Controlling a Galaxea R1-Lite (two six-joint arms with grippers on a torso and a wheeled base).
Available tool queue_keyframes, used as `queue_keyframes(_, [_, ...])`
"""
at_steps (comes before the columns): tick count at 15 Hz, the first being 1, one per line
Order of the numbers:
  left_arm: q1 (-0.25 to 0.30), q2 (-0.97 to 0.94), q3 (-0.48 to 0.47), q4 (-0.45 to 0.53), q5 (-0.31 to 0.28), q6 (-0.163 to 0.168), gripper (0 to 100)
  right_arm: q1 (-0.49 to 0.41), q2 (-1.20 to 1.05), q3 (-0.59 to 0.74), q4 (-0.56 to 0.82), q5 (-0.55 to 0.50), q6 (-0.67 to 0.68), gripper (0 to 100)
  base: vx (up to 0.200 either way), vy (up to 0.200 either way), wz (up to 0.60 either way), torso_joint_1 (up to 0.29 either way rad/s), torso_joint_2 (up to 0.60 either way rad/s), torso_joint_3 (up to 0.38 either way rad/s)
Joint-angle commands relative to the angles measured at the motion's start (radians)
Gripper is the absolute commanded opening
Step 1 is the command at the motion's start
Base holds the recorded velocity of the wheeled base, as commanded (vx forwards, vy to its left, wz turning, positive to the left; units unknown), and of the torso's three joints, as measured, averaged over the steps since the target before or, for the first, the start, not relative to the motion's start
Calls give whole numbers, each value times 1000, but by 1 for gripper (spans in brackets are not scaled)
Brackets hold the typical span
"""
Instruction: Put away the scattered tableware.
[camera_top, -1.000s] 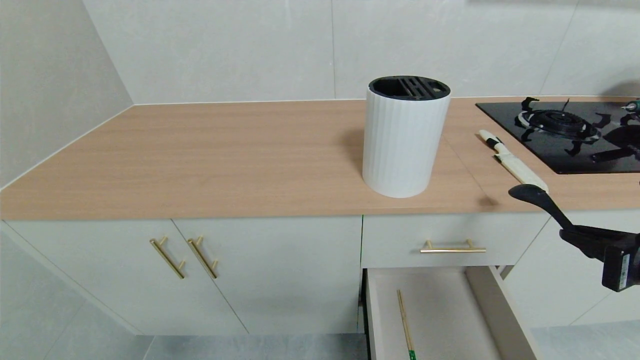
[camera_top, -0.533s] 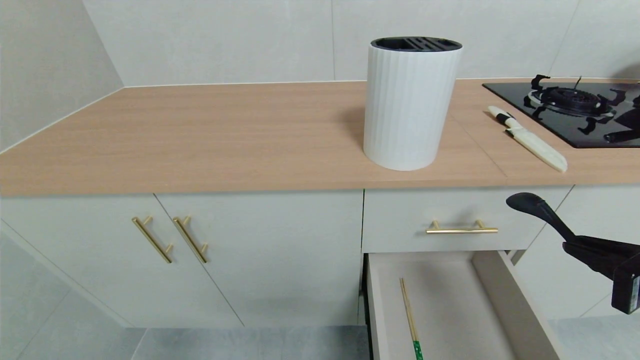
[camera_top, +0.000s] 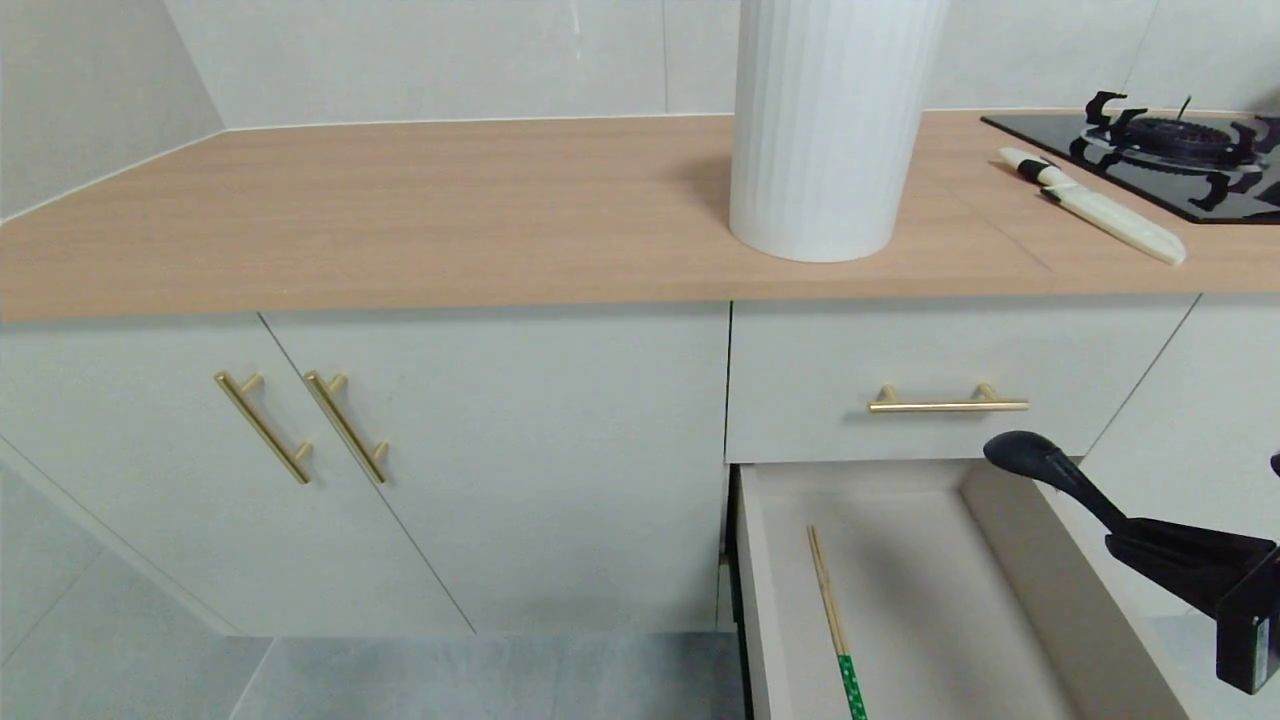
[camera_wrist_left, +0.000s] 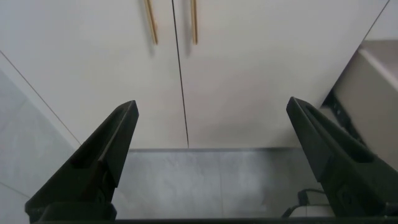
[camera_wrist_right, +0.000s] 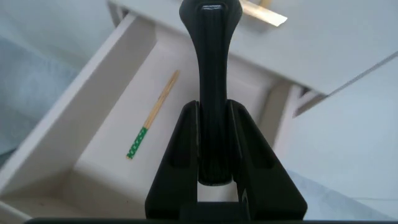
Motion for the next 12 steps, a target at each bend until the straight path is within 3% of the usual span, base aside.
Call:
queue_keyframes(1, [0, 0, 0, 1, 0, 0, 100, 5, 6, 5, -1, 2, 0, 0, 0, 0, 0, -173, 452, 266])
queue_keyframes(4, [0, 0, 1, 1, 0, 0, 100, 5, 15, 11, -1, 3, -2, 0, 0, 0, 0, -113, 295, 158])
queue_keyframes(9, [0, 0, 0, 1, 0, 0, 100, 11, 27, 25, -1, 2, -3, 0, 0, 0, 0, -6, 18, 4])
queue_keyframes(12, [0, 0, 1, 1, -1, 0, 100, 105, 90, 0, 13, -152, 21, 0, 0, 0, 0, 0, 0, 0])
